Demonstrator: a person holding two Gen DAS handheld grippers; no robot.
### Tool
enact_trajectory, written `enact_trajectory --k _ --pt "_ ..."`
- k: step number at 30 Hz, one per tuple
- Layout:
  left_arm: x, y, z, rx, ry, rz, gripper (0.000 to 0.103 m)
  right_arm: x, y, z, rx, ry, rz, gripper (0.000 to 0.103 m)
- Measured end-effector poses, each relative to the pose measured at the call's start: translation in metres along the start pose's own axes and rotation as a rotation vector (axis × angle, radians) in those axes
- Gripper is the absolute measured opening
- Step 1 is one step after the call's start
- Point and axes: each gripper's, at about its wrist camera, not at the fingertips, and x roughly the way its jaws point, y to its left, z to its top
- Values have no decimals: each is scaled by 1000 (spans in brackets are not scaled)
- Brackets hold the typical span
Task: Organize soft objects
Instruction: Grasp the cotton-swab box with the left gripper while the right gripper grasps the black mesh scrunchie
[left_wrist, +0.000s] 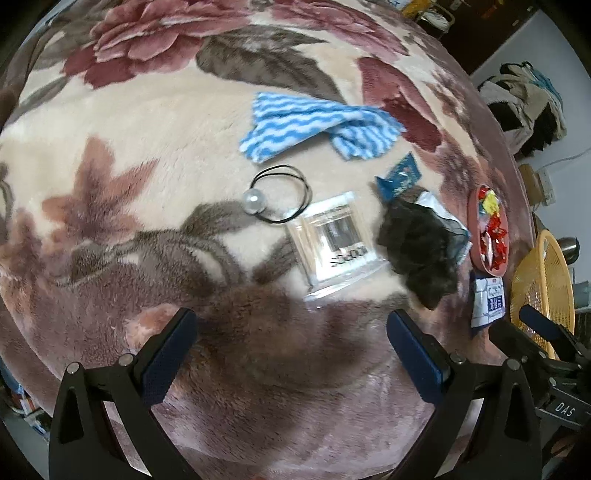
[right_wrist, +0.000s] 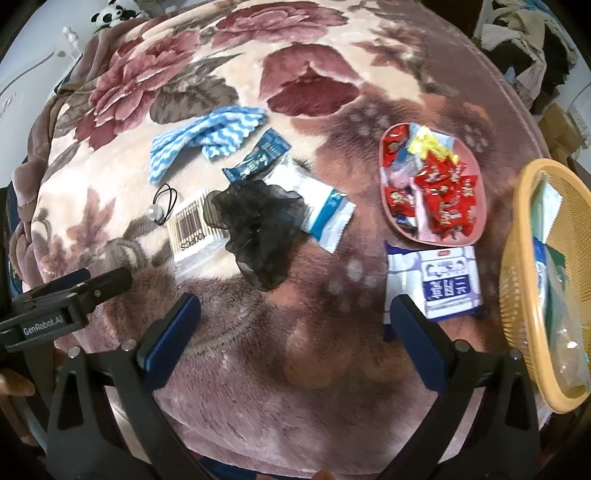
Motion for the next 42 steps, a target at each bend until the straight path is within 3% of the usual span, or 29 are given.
enact_trajectory --k 19,22,25,27,29,35,42 --pt "37 48 17 -103 34 -24 102 58 35 40 -48 20 -2 102" --pt "43 47 20 -109 42 -30 102 68 39 43 -47 20 0 87" --pt "46 48 22 -111 45 -34 102 82 39 45 -36 64 19 58" --pt "47 47 24 -113 47 -34 102 89 37 44 -32 81 16 31" --pt "48 46 25 -114 50 -36 102 89 35 42 -39 69 22 18" --pt "56 23 30 -114 55 -54 102 64 15 37 -11 -16 41 14" --pt "72 -10 37 -146 70 -55 102 49 -5 40 26 -48 58 14"
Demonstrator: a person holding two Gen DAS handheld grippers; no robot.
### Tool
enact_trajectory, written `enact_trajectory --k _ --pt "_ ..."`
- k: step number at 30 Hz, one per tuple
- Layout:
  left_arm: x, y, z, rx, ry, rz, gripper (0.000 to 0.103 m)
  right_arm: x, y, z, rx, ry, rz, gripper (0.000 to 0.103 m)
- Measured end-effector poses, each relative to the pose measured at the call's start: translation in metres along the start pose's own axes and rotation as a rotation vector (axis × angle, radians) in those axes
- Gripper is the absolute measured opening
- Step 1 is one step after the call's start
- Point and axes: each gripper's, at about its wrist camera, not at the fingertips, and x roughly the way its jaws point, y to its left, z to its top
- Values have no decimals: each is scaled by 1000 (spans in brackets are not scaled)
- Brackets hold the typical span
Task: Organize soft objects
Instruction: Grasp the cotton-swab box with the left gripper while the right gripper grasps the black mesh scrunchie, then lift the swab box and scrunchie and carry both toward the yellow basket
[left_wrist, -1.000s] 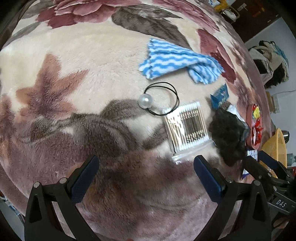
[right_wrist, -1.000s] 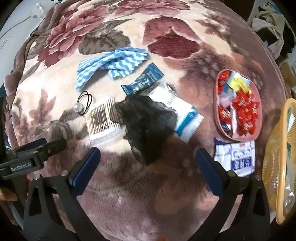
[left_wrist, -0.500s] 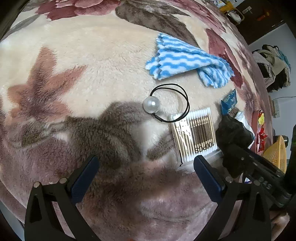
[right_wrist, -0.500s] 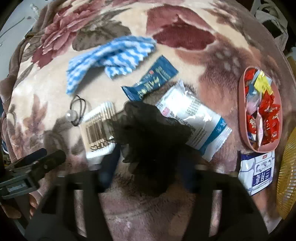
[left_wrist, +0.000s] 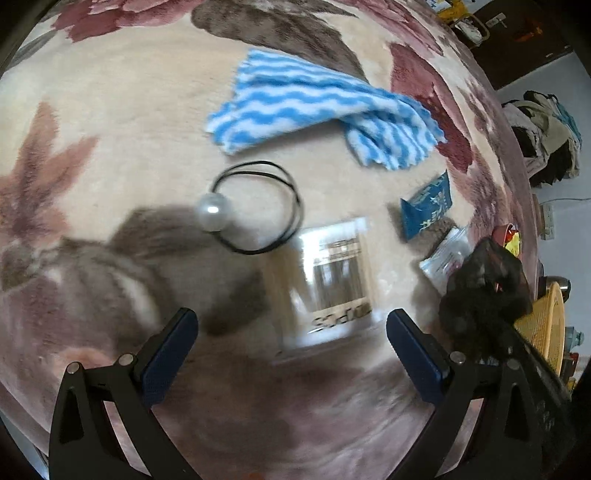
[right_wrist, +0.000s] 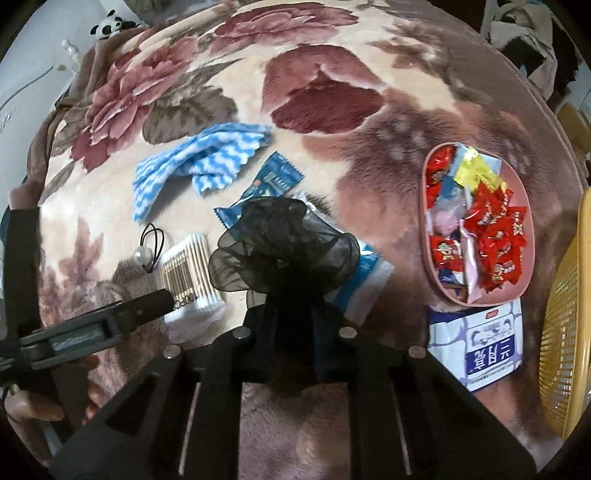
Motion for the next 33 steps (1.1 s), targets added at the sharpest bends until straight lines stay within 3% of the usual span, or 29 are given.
enact_trajectory --k 6,11,19,28,33 --pt "21 -20 6 -42 6 30 100 -4 -9 -4 17 -3 26 14" --pt "34 -22 6 -10 23 69 73 -1 -12 -7 20 11 33 14" --pt "14 1 -13 109 57 92 71 7 -1 -13 -5 36 52 15" --pt "20 15 -16 91 58 92 76 30 10 -19 -7 97 52 18" --pt "20 10 -21 95 40 84 71 38 5 -16 21 122 60 19"
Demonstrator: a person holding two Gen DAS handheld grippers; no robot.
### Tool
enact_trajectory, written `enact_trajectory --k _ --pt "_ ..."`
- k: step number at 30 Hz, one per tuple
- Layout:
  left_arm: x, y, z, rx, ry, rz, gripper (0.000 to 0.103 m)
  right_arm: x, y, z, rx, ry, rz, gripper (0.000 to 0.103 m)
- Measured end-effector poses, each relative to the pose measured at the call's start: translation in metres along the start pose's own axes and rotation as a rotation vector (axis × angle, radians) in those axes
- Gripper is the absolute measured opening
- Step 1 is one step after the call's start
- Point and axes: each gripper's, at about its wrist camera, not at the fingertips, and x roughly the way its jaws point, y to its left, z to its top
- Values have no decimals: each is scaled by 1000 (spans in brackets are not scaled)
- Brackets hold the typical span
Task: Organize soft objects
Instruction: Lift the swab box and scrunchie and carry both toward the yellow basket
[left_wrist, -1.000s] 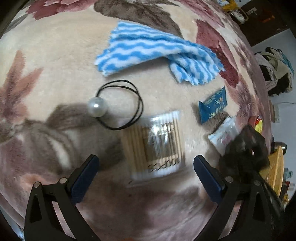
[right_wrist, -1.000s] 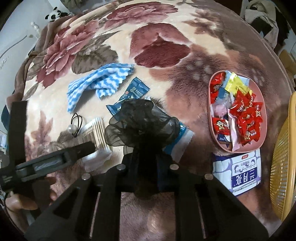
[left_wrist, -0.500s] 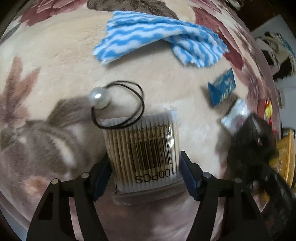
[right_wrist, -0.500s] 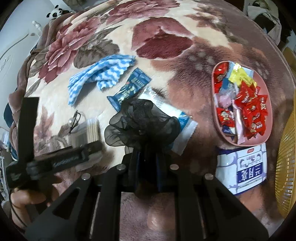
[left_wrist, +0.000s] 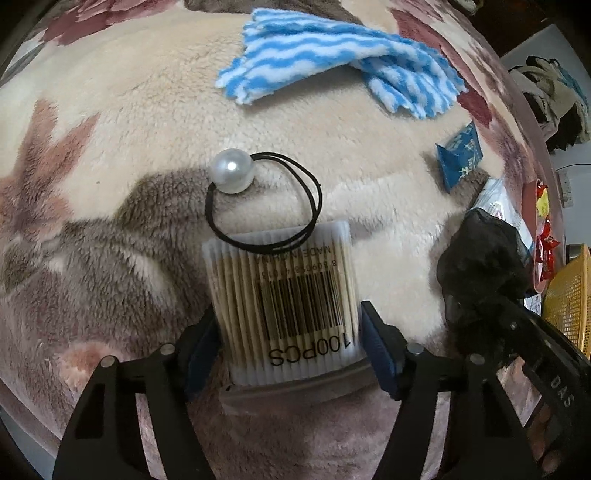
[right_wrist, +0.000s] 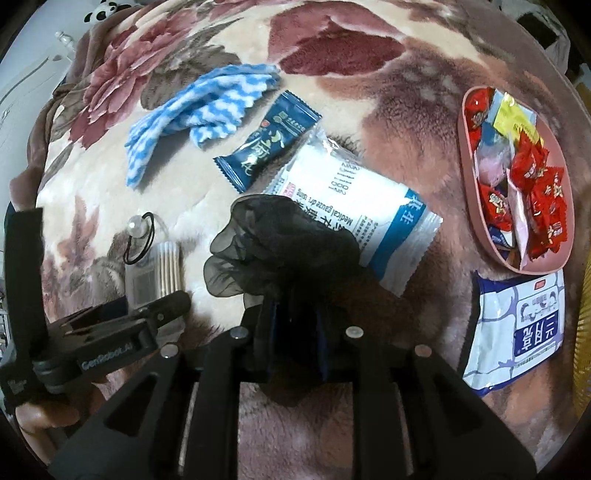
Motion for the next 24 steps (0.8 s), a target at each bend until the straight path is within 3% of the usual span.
enact_trajectory --k 24 --pt "-93 -3 -58 38 -148 -7 70 -81 12 -50 -29 -157 22 16"
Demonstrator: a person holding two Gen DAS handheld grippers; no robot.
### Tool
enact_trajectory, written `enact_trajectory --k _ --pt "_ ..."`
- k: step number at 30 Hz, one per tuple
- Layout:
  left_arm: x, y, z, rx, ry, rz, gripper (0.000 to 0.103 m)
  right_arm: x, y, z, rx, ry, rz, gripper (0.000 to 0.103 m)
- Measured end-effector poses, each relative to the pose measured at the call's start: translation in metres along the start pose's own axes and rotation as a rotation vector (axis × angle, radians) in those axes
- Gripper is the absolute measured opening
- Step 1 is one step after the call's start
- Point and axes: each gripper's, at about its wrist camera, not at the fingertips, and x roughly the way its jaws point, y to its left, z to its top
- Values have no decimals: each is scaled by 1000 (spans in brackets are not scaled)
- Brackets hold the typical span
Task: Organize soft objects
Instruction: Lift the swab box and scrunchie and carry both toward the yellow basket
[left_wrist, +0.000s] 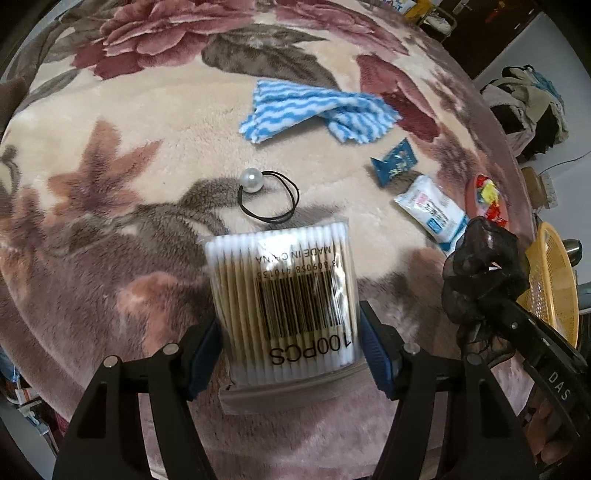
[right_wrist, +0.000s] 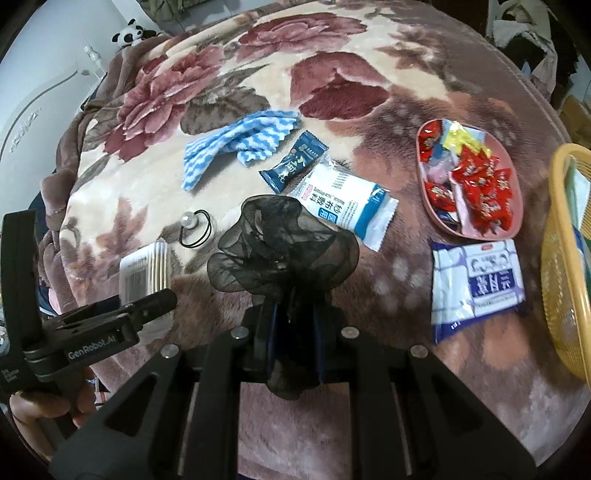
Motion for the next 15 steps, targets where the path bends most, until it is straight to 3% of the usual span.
enact_trajectory --k 15 --pt "-30 -18 -22 41 -44 3 70 -36 -4 -24 12 -60 6 16"
